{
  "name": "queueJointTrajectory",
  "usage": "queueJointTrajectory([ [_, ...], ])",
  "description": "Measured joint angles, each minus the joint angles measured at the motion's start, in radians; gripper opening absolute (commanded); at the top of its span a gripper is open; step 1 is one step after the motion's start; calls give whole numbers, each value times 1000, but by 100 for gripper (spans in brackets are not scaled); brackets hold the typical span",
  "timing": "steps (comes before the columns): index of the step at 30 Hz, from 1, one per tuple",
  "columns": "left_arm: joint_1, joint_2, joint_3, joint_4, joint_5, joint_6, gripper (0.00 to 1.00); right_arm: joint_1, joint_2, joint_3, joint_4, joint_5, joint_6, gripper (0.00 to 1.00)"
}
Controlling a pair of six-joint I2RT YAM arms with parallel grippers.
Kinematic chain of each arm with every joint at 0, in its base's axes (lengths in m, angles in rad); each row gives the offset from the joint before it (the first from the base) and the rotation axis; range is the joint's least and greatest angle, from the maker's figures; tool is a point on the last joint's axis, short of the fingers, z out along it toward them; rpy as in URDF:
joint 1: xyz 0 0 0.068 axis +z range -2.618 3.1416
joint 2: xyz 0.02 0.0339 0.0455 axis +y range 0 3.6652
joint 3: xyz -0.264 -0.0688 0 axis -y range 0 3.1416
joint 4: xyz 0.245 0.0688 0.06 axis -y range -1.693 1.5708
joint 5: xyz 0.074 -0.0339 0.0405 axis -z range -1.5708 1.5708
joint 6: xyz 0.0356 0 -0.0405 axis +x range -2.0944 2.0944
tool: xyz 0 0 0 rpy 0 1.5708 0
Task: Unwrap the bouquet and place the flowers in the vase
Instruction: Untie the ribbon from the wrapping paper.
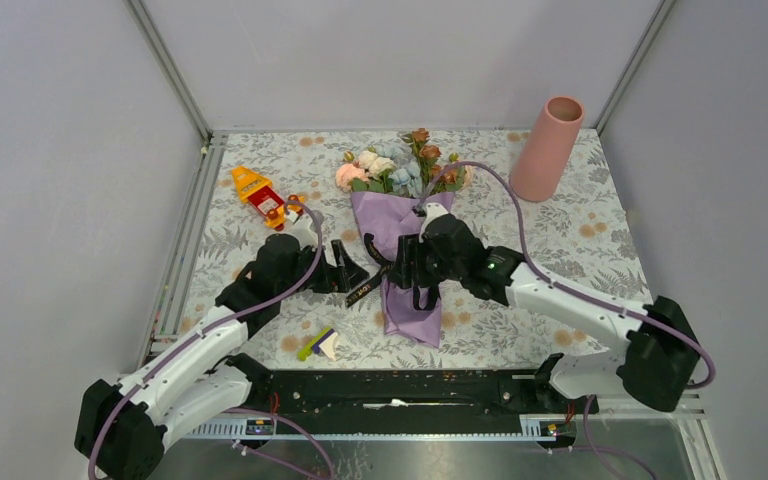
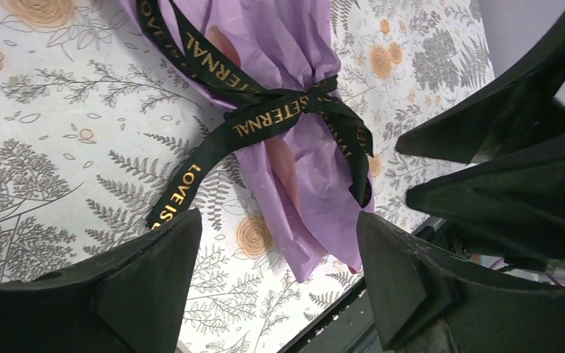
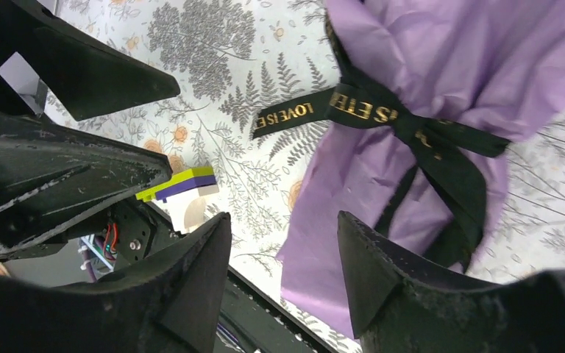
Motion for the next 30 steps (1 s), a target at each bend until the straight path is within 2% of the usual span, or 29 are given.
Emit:
queueJointTrajectory([
  [6,-26,66,1,72,51,-2,79,-50,-114,-53,-73,79,-27,69],
  [13,-200,210,20,166,52,-52,77,-203,-128,-204,-84,16,-41,68],
  [19,-299,306,45,259,42,-127,74,-216,-124,-266,-53,-58,-33,63],
  [22,-304,308,56,250,0,-133,75,-216,-119,-278,-33,-65,-30,60],
  [26,-259,277,60,221,-42,-124,75,-216,-104,-283,-14,-64,-32,41],
  [30,-200,239,60,202,-59,-113,75,-216,-81,-283,-2,-65,-37,40],
])
